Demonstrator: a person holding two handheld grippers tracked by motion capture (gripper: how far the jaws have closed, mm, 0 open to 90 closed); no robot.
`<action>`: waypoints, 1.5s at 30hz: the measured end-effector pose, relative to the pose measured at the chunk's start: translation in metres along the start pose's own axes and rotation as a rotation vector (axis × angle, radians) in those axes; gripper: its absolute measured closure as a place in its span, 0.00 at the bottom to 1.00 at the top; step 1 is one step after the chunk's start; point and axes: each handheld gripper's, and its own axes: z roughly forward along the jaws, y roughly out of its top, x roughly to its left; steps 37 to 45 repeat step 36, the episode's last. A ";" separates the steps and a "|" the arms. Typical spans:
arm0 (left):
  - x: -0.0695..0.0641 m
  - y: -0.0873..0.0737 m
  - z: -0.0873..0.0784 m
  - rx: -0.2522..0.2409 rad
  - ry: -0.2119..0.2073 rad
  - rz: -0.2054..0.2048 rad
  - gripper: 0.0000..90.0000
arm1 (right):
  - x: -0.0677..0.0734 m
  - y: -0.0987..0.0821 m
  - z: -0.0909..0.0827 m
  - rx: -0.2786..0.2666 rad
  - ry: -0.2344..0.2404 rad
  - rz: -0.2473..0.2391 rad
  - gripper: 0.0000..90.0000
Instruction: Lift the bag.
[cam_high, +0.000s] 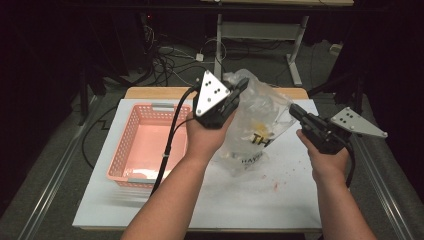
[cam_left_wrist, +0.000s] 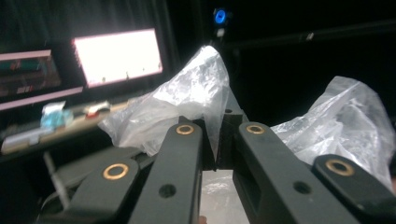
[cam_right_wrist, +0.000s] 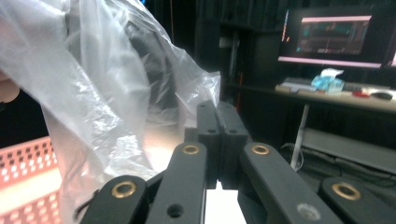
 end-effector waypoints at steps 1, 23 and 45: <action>-0.001 0.010 0.002 -0.014 0.003 0.020 0.98 | -0.001 0.005 -0.001 -0.015 -0.003 -0.003 1.00; 0.034 -0.079 -0.023 0.210 0.008 -0.196 0.57 | -0.024 -0.011 0.008 0.077 -0.054 0.022 0.98; 0.023 -0.107 -0.104 0.315 -0.012 -0.223 0.00 | -0.010 -0.014 -0.038 0.009 0.015 0.028 0.22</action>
